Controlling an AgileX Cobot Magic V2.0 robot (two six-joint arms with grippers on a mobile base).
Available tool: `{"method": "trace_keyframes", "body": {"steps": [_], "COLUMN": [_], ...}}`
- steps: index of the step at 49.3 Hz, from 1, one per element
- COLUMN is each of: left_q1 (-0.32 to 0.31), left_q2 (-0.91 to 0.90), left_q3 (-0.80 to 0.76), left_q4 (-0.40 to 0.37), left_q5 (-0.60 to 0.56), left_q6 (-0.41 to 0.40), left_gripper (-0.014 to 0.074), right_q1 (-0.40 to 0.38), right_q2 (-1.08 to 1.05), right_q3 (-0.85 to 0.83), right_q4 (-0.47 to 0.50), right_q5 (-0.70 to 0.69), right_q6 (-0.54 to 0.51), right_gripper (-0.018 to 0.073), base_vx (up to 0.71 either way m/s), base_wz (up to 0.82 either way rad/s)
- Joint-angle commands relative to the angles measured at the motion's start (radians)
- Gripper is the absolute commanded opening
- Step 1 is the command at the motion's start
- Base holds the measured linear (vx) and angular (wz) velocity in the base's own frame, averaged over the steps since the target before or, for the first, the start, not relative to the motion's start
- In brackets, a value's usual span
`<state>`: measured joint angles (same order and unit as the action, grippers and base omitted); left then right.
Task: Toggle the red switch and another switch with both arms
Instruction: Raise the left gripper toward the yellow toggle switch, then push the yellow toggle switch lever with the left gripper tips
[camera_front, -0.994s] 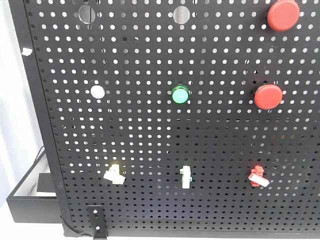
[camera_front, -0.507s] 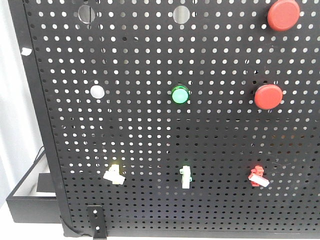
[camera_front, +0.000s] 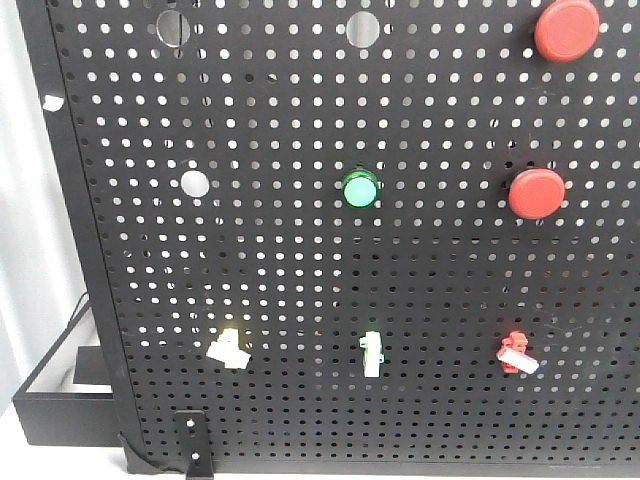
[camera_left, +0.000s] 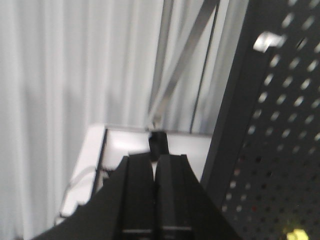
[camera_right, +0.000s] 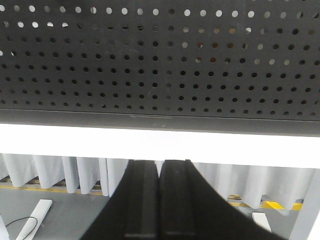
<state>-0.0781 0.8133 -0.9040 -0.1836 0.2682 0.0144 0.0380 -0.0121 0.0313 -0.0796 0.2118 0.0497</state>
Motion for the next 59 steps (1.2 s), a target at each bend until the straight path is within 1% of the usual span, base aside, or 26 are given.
{"method": "trace_keyframes", "body": {"steps": [1, 3, 5, 7, 8, 10, 11, 12, 13, 16, 19, 23, 27, 32, 39, 43, 49, 59], "left_q1": [-0.020, -0.042, -0.072, -0.107, -0.119, -0.156, -0.173, -0.194, -0.203, -0.233, -0.255, -0.275, -0.292, -0.313, -0.340, -0.350, -0.354, -0.354], "left_q2": [0.042, 0.064, 0.084, 0.105, 0.112, 0.131, 0.141, 0.155, 0.161, 0.189, 0.216, 0.249, 0.280, 0.306, 0.324, 0.334, 0.335, 0.350], "left_q3": [-0.036, -0.036, -0.036, -0.036, -0.036, -0.036, -0.036, -0.036, -0.036, -0.036, -0.036, -0.036, -0.036, -0.036, -0.036, -0.036, -0.035, -0.035], "left_q4": [-0.104, -0.150, -0.215, -0.300, -0.326, -0.406, -0.433, -0.486, -0.513, -0.631, -0.726, -0.822, -0.896, -0.984, -1.079, -1.126, -1.176, -1.173], "left_q5": [-0.047, -0.032, -0.023, -0.016, -0.016, -0.014, -0.015, -0.016, -0.018, -0.024, -0.027, -0.030, -0.031, -0.031, -0.037, -0.053, -0.094, -0.097], "left_q6": [0.085, 0.153, 0.237, 0.338, 0.373, 0.476, 0.526, 0.574, 0.619, 0.724, 0.812, 0.914, 1.020, 1.116, 1.246, 1.299, 1.337, 1.346], "left_gripper": [-0.0006, -0.0006, -0.0006, -0.0006, -0.0006, -0.0006, -0.0006, -0.0006, -0.0006, -0.0006, -0.0006, -0.0006, -0.0006, -0.0006, -0.0006, -0.0006, -0.0006, -0.0006], "right_q1": [0.002, 0.002, 0.002, 0.002, 0.002, 0.002, 0.002, 0.002, 0.002, 0.002, 0.002, 0.002, 0.002, 0.002, 0.002, 0.002, 0.002, 0.002], "right_q2": [-0.010, -0.010, -0.010, -0.010, -0.010, -0.010, -0.010, -0.010, -0.010, -0.010, -0.010, -0.010, -0.010, -0.010, -0.010, -0.010, -0.010, -0.010], "right_q3": [0.005, 0.005, 0.005, 0.005, 0.005, 0.005, 0.005, 0.005, 0.005, 0.005, 0.005, 0.005, 0.005, 0.005, 0.005, 0.005, 0.005, 0.005], "right_q4": [-0.005, -0.005, -0.005, -0.005, -0.005, -0.005, -0.005, -0.005, -0.005, -0.005, -0.005, -0.005, -0.005, -0.005, -0.005, -0.005, -0.005, -0.005], "right_q5": [-0.082, -0.082, -0.082, -0.082, -0.082, -0.082, -0.082, -0.082, -0.082, -0.082, -0.082, -0.082, -0.082, -0.082, -0.082, -0.082, -0.082, -0.082], "right_q6": [-0.004, -0.004, -0.004, -0.004, -0.004, -0.004, -0.004, -0.004, -0.004, -0.004, -0.004, -0.004, -0.004, -0.004, -0.004, -0.004, -0.004, -0.004], "right_gripper": [-0.0006, -0.0006, -0.0006, -0.0006, -0.0006, -0.0006, -0.0006, -0.0006, -0.0006, -0.0006, -0.0006, -0.0006, -0.0006, -0.0006, -0.0006, -0.0006, -0.0006, -0.0006], "base_vx": [0.00, 0.00, 0.00, 0.00, 0.00, 0.00, 0.00, 0.00, 0.00, 0.00, 0.00, 0.00, 0.00, 0.00, 0.00, 0.00, 0.00, 0.00], "base_wz": [0.00, 0.00, 0.00, 0.00, 0.00, 0.00, 0.00, 0.00, 0.00, 0.00, 0.00, 0.00, 0.00, 0.00, 0.00, 0.00, 0.00, 0.00]}}
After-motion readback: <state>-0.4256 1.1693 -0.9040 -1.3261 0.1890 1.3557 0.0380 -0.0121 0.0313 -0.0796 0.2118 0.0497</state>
